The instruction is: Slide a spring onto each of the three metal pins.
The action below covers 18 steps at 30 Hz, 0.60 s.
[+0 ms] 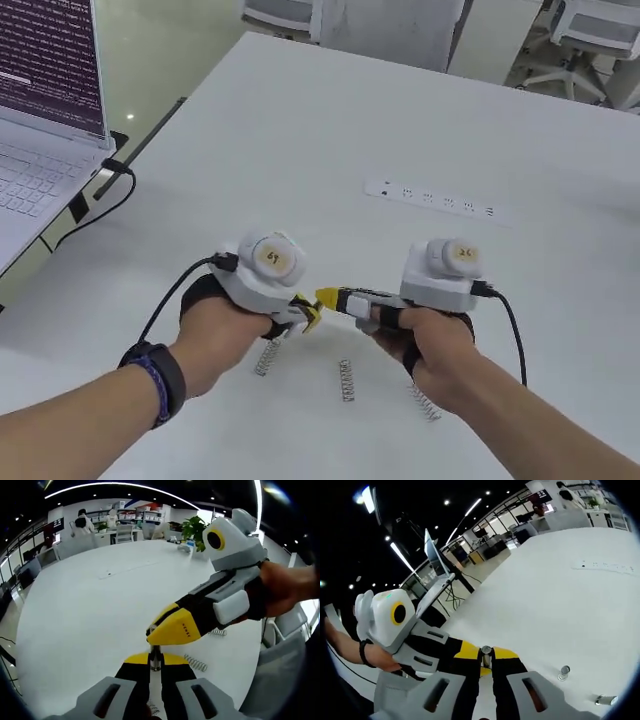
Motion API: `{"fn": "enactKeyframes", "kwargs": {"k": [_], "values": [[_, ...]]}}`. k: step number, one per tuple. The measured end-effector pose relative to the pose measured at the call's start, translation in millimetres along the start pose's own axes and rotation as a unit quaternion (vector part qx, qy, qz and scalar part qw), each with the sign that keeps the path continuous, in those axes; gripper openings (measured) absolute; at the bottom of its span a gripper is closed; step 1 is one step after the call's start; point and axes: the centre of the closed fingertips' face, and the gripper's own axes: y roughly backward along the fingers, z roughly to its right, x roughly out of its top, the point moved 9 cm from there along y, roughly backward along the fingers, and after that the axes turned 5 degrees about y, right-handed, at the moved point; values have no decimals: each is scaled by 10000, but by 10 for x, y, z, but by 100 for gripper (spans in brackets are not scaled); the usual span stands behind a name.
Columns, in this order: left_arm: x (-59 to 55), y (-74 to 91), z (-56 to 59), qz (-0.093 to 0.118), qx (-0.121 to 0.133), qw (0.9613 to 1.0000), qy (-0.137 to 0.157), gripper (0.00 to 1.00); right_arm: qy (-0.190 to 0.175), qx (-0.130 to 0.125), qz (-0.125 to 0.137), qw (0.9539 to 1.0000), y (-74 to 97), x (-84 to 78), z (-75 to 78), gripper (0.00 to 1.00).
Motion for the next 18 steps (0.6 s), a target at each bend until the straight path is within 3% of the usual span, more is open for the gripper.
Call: {"fn": "enactKeyframes", "kwargs": {"k": [7, 18], "values": [[-48, -84, -47, 66, 29, 10000, -35, 0, 550, -111, -282, 9980, -80, 14, 2, 6], [-122, -230, -141, 188, 54, 9998, -31, 0, 840, -207, -492, 9950, -197, -7, 58, 6]]}}
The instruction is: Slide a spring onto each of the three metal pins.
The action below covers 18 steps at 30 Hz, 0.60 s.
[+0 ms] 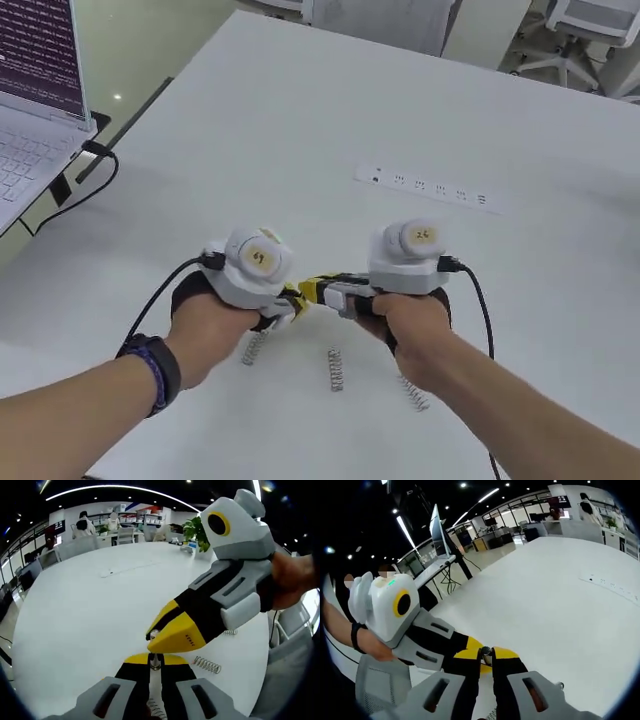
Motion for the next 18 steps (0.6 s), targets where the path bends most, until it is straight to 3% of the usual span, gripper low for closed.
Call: {"fn": "enactKeyframes", "kwargs": {"k": [18], "values": [[-46, -141, -153, 151, 94, 9998, 52, 0, 441, -104, -186, 9988, -199, 30, 3, 8]]}}
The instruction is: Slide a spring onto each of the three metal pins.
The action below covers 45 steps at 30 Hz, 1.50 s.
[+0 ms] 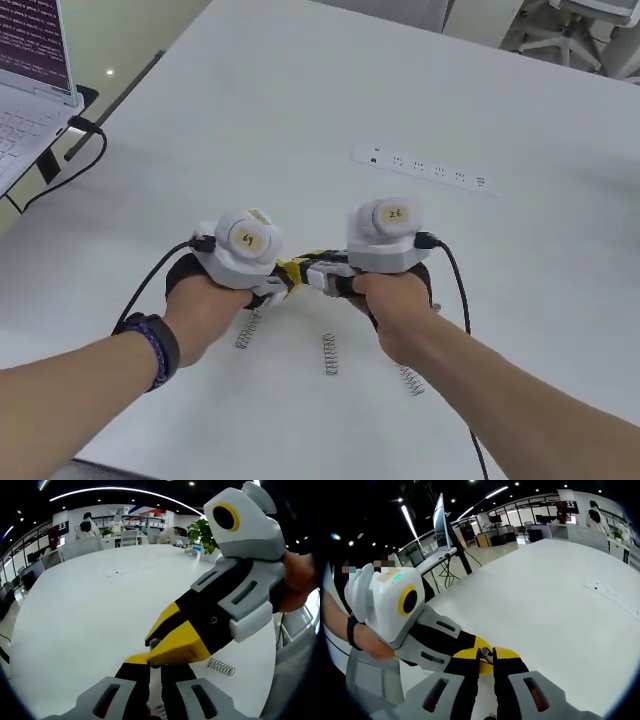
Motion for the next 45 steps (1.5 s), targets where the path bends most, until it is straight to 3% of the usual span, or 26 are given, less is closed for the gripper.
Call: {"fn": "enactKeyframes", "kwargs": {"k": [22, 36, 45], "values": [[-67, -101, -32, -192, 69, 9997, -156, 0, 100, -125, -204, 9997, -85, -55, 44, 7], [-37, -117, -51, -191, 112, 9997, -100, 0, 126, -195, -181, 9996, -99, -34, 73, 8], [-28, -123, -47, -227, 122, 9996, -124, 0, 117, -153, -130, 9997, -71, -16, 76, 13]]}}
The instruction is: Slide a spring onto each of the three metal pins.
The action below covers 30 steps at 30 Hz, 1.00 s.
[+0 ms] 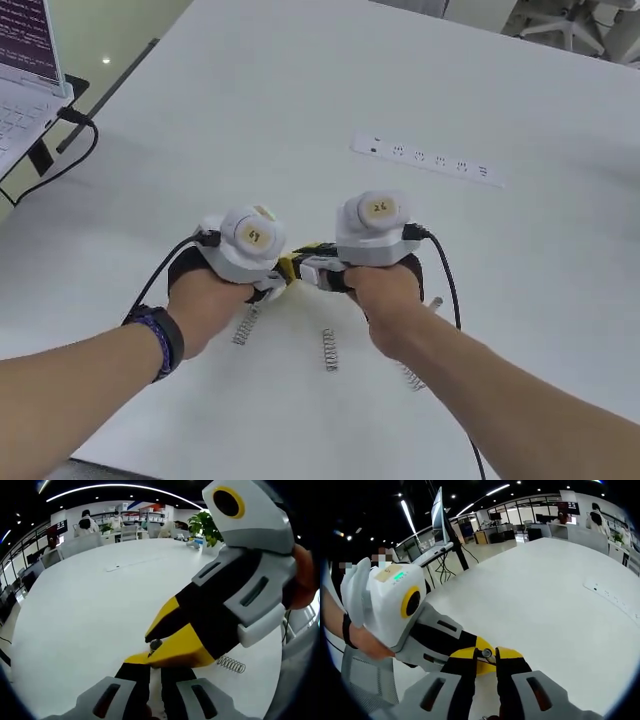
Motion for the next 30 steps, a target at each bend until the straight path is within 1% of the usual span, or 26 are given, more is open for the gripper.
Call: {"fn": "enactKeyframes", "kwargs": {"k": [7, 15, 20, 30], "values": [[4, -10, -11, 1, -1, 10000, 15, 0, 14, 39, 20, 10000, 87, 6, -8, 18], [10, -16, -16, -16, -13, 10000, 1, 0, 47, 44, 137, 9999, 206, 30, -10, 25], [12, -19, -19, -25, -7, 10000, -35, 0, 10, 5, 245, 9997, 293, 31, -14, 27], [25, -20, -13, -38, -2, 10000, -30, 0, 8, -71, 335, 9994, 471, -23, -30, 31]]}}
